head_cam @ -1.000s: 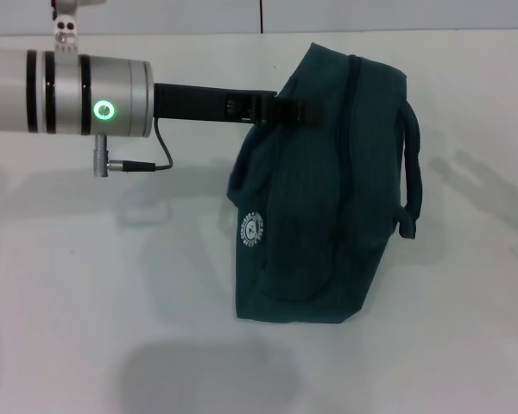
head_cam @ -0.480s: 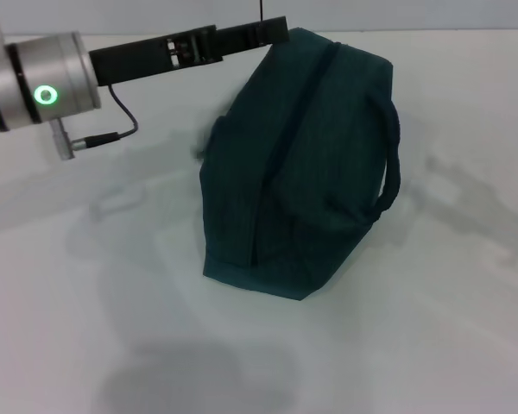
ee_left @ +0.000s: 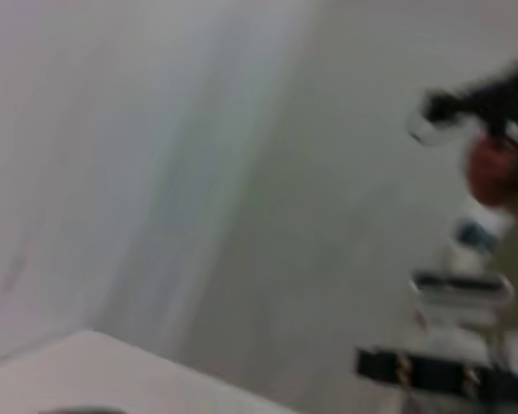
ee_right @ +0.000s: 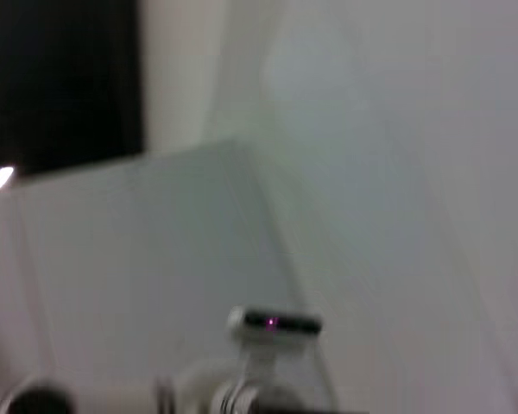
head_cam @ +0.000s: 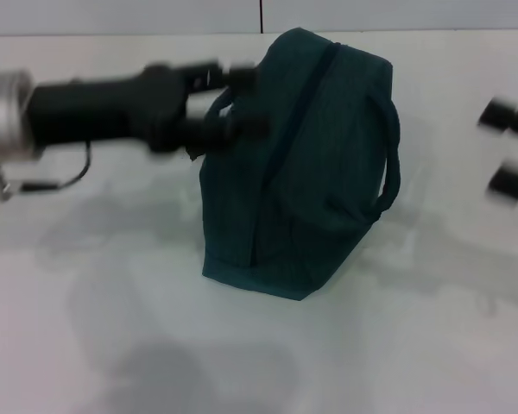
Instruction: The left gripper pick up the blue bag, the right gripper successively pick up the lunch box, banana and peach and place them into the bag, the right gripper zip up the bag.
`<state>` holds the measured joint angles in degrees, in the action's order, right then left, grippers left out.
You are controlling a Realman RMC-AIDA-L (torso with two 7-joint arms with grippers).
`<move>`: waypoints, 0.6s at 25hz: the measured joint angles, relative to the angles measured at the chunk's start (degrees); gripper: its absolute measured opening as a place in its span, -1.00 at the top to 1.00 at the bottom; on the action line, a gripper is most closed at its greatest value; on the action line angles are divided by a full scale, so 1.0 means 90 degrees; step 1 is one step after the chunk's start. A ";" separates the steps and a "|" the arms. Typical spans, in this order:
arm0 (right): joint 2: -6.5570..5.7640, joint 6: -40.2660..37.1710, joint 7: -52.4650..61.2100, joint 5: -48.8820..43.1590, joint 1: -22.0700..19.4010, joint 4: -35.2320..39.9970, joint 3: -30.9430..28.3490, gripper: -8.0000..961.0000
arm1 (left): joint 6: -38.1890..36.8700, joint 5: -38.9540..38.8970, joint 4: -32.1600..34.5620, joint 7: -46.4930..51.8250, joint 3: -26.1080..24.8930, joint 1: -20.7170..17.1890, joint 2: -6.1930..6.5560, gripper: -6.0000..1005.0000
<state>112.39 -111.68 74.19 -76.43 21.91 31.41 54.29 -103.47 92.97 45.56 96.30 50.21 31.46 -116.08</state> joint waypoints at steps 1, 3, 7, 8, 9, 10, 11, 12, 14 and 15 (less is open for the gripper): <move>0.0040 -0.0051 -0.0225 -0.0222 -0.0028 0.0140 -0.0001 -0.81 | -0.0210 0.0094 0.0089 -0.0204 0.0000 -0.0100 0.0001 -0.61; 0.0150 -0.0066 -0.0672 -0.0794 -0.0089 0.0388 0.0002 -0.80 | -0.0581 0.0297 0.0201 -0.0710 0.0000 -0.0319 0.0001 -0.69; 0.0299 -0.0038 -0.1229 -0.1510 -0.0100 0.0490 0.0078 -0.80 | -0.0935 0.0424 0.0157 -0.1332 -0.0002 -0.0672 -0.0002 -0.78; 0.0301 -0.0002 -0.1320 -0.1559 -0.0087 0.0450 0.0163 -0.80 | -0.1011 0.0439 0.0115 -0.1522 -0.0002 -0.0750 -0.0001 -0.78; 0.0304 0.0039 -0.1411 -0.1595 -0.0073 0.0405 0.0266 -0.80 | -0.1071 0.0453 0.0074 -0.1711 0.0004 -0.0832 -0.0002 -0.78; 0.0308 0.0129 -0.1533 -0.1599 -0.0070 0.0352 0.0399 -0.80 | -0.1122 0.0464 0.0065 -0.1842 0.0016 -0.0901 -0.0008 -0.78; 0.0309 0.0196 -0.1612 -0.1598 -0.0068 0.0314 0.0464 -0.80 | -0.1176 0.0475 0.0058 -0.1955 0.0031 -0.0965 -0.0013 -0.78; 0.0312 0.0290 -0.1711 -0.1589 -0.0063 0.0254 0.0550 -0.80 | -0.1236 0.0487 0.0051 -0.2040 0.0049 -0.1031 -0.0013 -0.78; 0.0313 0.0383 -0.1788 -0.1569 -0.0058 0.0166 0.0588 -0.80 | -0.1315 0.0513 -0.0005 -0.2140 0.0077 -0.1123 -0.0011 -0.78; 0.0313 0.0401 -0.1805 -0.1566 -0.0053 0.0133 0.0590 -0.79 | -0.1321 0.0533 -0.0042 -0.2154 0.0082 -0.1142 -0.0009 -0.78</move>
<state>115.21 -108.07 57.94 -90.53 21.43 32.61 59.60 -115.36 97.76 45.18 76.91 50.94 21.18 -116.16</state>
